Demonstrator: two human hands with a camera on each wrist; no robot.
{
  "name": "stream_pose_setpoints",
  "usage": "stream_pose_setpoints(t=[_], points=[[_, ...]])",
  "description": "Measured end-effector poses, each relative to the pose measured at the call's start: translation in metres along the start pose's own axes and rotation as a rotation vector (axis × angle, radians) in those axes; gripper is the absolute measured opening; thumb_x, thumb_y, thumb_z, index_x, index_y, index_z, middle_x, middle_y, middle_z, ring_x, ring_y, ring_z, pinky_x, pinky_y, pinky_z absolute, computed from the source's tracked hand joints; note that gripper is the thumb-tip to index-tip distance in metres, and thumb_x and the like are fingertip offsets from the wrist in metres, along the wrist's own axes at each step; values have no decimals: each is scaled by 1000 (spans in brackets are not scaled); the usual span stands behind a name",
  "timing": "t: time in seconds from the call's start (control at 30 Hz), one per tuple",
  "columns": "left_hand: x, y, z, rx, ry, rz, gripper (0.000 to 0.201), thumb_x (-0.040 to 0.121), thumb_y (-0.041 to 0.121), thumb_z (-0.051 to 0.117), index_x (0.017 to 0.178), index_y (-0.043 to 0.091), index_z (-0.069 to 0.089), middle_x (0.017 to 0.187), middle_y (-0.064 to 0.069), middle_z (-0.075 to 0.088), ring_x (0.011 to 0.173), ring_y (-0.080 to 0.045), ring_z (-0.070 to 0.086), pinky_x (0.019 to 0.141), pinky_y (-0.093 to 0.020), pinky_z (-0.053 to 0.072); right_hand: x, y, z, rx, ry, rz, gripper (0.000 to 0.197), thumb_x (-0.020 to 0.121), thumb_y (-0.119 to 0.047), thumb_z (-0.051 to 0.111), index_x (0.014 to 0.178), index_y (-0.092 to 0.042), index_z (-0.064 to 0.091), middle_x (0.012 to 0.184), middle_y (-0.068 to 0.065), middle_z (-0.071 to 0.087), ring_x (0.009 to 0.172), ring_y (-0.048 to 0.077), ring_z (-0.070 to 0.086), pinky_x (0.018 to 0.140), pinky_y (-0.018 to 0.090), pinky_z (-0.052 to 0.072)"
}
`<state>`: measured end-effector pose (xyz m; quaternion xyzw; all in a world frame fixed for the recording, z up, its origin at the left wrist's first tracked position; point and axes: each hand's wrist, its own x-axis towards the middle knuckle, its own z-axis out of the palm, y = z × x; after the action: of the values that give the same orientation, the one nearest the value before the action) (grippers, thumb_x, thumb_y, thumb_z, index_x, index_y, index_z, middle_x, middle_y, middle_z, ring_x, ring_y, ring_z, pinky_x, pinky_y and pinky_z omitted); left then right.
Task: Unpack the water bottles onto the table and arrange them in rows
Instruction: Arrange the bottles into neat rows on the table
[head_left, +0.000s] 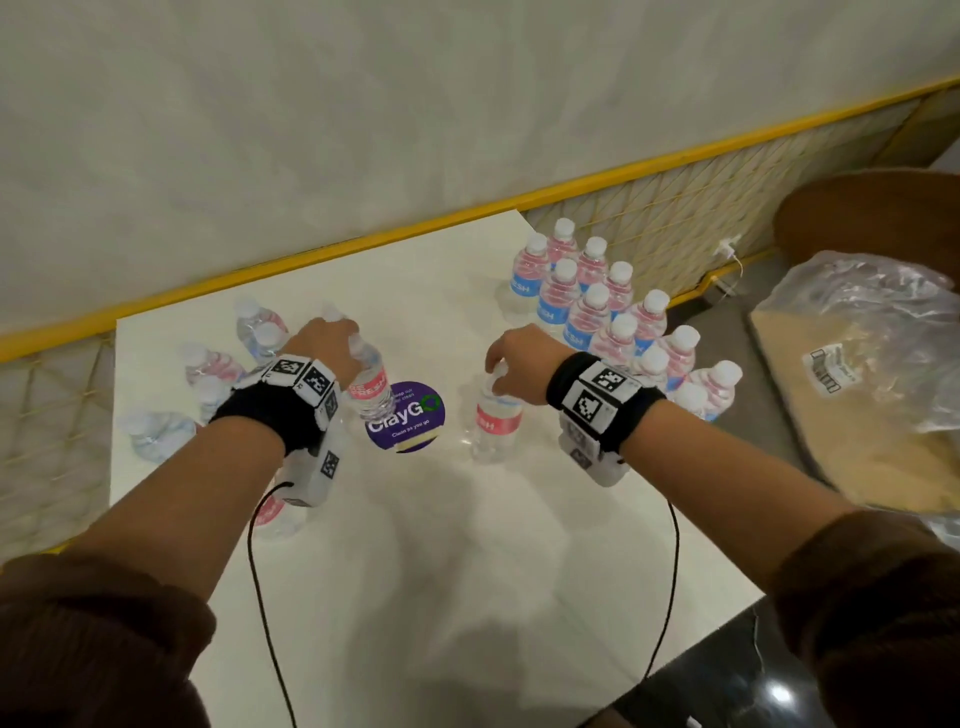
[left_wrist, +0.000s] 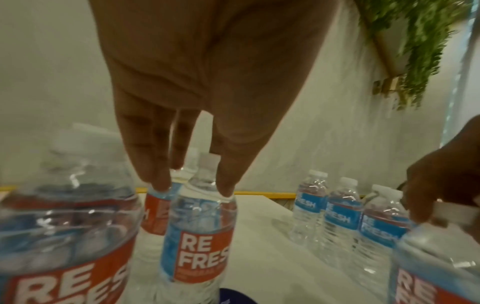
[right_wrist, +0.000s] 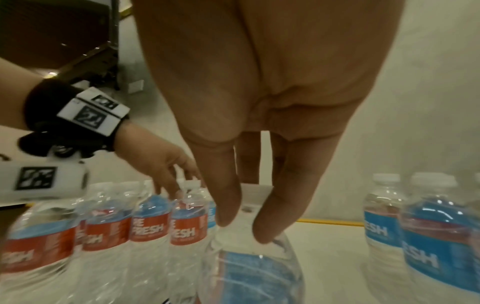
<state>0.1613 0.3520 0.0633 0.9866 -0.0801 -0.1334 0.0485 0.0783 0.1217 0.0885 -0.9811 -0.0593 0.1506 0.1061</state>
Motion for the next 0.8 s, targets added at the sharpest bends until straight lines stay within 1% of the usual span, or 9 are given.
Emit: stream_pose_setpoints(t=[0.1, 0.23, 0.37, 0.47, 0.53, 0.63, 0.67, 0.73, 0.8], points=[[10, 0, -2, 9, 13, 56, 28, 91, 22, 54, 116, 8, 58, 122, -15, 60, 112, -35, 56, 91, -38, 44, 27, 9, -17, 13, 33, 65, 33, 88, -20, 61, 119, -8, 64, 122, 9, 62, 112, 26, 57, 90, 30, 46], [19, 0, -4, 28, -8, 79, 21, 88, 19, 59, 104, 6, 62, 112, -13, 63, 104, -32, 59, 79, -31, 42, 76, 19, -39, 13, 66, 142, 34, 84, -18, 66, 116, -8, 65, 122, 11, 62, 113, 27, 57, 91, 30, 47], [24, -4, 4, 9, 12, 64, 19, 88, 17, 58, 105, 9, 62, 113, -11, 63, 105, -30, 59, 77, -28, 38, 117, 24, -53, -29, 51, 174, 36, 82, -15, 69, 118, -8, 65, 123, 10, 61, 114, 26, 57, 83, 27, 46], [25, -7, 9, 8, 18, 59, 23, 90, 19, 55, 112, 12, 59, 118, -11, 62, 107, -30, 58, 78, -29, 39, 138, 27, -60, -80, 25, 179, 36, 84, -12, 67, 120, -10, 64, 129, 10, 58, 117, 27, 55, 90, 29, 47], [24, -7, 8, -8, 13, 56, 23, 90, 21, 54, 112, 13, 58, 117, -11, 62, 106, -30, 58, 77, -29, 39, 148, 28, -64, -112, 11, 156, 33, 87, -6, 60, 119, -12, 65, 131, 9, 56, 119, 27, 54, 94, 30, 45], [19, -4, 5, -46, 22, 47, 20, 91, 18, 52, 109, 12, 58, 115, -11, 62, 104, -29, 58, 76, -29, 39, 156, 30, -69, -148, -47, 148, 34, 87, -1, 56, 117, -13, 67, 129, 11, 57, 117, 28, 54, 91, 29, 45], [16, -3, 5, -61, 31, 49, 22, 91, 18, 52, 111, 12, 59, 115, -11, 62, 105, -29, 59, 77, -30, 40, 158, 31, -69, -153, -66, 149, 37, 85, -4, 61, 121, -13, 64, 131, 11, 55, 120, 28, 52, 92, 31, 44], [10, -1, 6, -115, 43, 65, 30, 89, 19, 56, 119, 16, 58, 116, -9, 62, 106, -29, 59, 82, -33, 45, 159, 35, -65, -149, -43, 179, 51, 82, -22, 70, 130, -14, 54, 135, 10, 50, 124, 29, 48, 96, 36, 43], [4, 3, 8, -162, 56, 99, 34, 88, 19, 57, 122, 20, 57, 115, -8, 63, 105, -29, 60, 87, -36, 48, 156, 38, -62, -175, -3, 222, 55, 81, -41, 69, 122, -8, 58, 124, 12, 59, 111, 31, 57, 87, 37, 48]])
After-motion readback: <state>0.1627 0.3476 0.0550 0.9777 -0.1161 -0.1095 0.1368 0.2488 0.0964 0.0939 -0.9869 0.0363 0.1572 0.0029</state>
